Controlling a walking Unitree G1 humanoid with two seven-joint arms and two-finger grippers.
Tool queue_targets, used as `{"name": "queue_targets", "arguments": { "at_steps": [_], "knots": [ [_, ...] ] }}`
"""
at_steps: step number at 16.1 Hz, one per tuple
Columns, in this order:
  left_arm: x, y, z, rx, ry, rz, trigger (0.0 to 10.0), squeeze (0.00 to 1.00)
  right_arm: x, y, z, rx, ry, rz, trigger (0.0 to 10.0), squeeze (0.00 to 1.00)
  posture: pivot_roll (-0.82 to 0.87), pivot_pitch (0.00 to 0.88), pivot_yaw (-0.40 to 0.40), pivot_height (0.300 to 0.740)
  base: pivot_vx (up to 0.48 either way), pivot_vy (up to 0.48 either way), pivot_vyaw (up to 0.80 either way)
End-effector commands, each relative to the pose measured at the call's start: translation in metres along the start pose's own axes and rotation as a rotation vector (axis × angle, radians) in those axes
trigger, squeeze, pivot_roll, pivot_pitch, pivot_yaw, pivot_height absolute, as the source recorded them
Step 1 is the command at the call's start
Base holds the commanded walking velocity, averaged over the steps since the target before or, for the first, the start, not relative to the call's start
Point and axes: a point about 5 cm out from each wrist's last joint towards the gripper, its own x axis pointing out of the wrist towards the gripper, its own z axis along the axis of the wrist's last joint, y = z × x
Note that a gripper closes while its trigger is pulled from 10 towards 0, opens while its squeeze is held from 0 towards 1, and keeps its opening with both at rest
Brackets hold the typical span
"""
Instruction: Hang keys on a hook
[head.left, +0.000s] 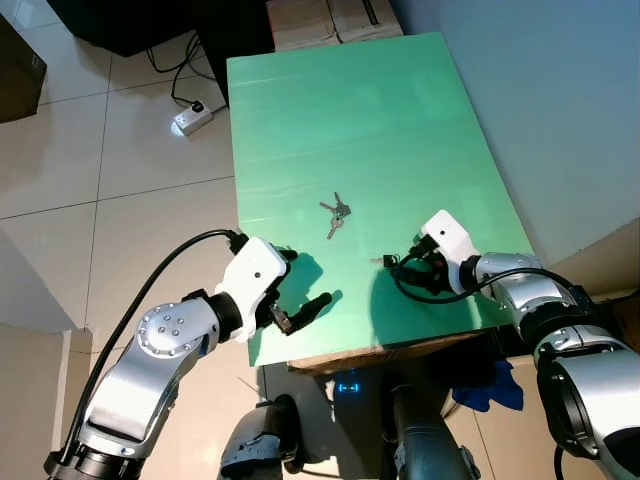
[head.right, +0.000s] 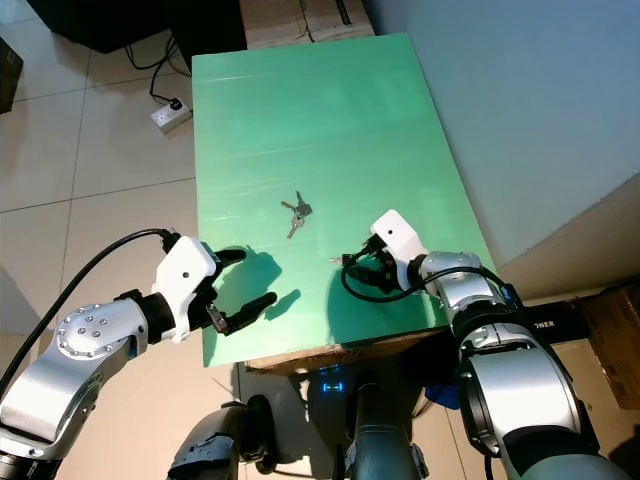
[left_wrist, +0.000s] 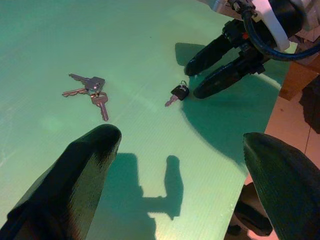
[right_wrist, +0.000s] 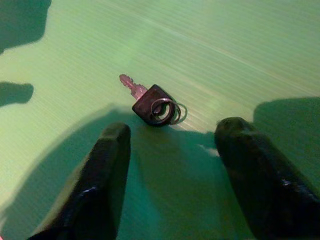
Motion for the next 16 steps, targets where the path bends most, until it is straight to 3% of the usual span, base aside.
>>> {"name": "queue_targets", "arguments": {
  "at_steps": [1, 4, 12, 14, 16],
  "knots": [
    [-0.002, -0.003, -0.002, -0.003, -0.001, -0.008, 10.0, 0.0, 0.001, 0.004, -0.009, 0.018, 0.035, 0.032, 0.0, 0.0, -0.01, 0.35, 0.086, 0.74, 0.0, 0.0, 0.0],
    [0.001, -0.004, -0.003, 0.0, -0.003, -0.005, 10.0, 0.0, 0.001, 0.004, -0.009, 0.017, 0.034, 0.035, 0.0, 0.0, -0.01, 0.348, 0.085, 0.74, 0.0, 0.0, 0.0],
    [0.027, -0.007, -0.019, -0.012, -0.008, 0.019, 10.0, 0.0, 0.0, 0.003, -0.007, 0.012, 0.035, 0.04, 0.0, 0.0, -0.03, 0.323, 0.061, 0.74, 0.0, 0.0, 0.0],
    [0.031, -0.005, -0.003, -0.101, -0.139, 0.021, 10.0, 0.0, -0.001, 0.001, -0.005, 0.008, 0.033, 0.037, 0.0, 0.0, -0.03, 0.319, 0.056, 0.74, 0.0, 0.0, 0.0],
    [0.034, -0.007, -0.002, -0.092, -0.142, -0.002, 10.0, 0.0, -0.002, 0.0, -0.005, 0.008, 0.033, 0.033, 0.0, 0.0, -0.04, 0.315, 0.055, 0.74, 0.0, 0.0, 0.0]
  ]
}}
